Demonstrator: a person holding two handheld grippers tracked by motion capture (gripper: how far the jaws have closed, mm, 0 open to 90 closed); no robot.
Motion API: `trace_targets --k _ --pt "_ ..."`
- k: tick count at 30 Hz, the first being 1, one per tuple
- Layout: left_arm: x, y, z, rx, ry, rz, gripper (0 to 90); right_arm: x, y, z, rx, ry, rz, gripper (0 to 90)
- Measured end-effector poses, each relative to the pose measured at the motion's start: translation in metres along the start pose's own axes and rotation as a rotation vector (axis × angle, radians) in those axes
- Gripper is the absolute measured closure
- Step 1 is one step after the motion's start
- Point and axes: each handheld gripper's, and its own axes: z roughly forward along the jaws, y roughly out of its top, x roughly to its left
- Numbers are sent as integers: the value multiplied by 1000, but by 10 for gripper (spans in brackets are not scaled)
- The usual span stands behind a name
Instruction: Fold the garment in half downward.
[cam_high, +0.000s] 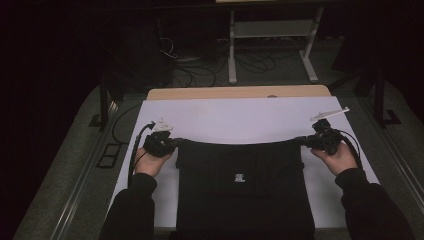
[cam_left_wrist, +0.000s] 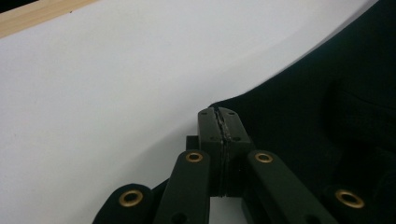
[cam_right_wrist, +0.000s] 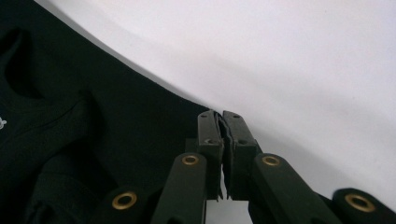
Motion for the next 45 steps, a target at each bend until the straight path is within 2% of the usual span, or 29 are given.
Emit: trace_targets --k 1,11,19,23,27,31,41,45 --pt "1 1 0 9 3 4 884 0 2 0 -2 0 3 853" --pt "12 16 2 -19 10 -26 884 -7 20 -5 -35 1 10 853" --pt "18 29 1 -34 15 -23 884 -14 29 -8 -52 3 19 853" --pt "22 35 0 -39 14 -32 884 -17 35 -9 -65 -4 25 853" --pt "25 41 1 -27 20 -17 884 -17 42 -8 -71 -8 24 851" --pt "28 44 3 -27 22 -28 883 -18 48 -6 -70 -15 18 851" --pt "32 56 2 -13 48 -25 883 -19 59 -2 -101 -31 24 850" --pt "35 60 0 -40 52 -48 883 -20 63 -2 -112 -52 30 851"
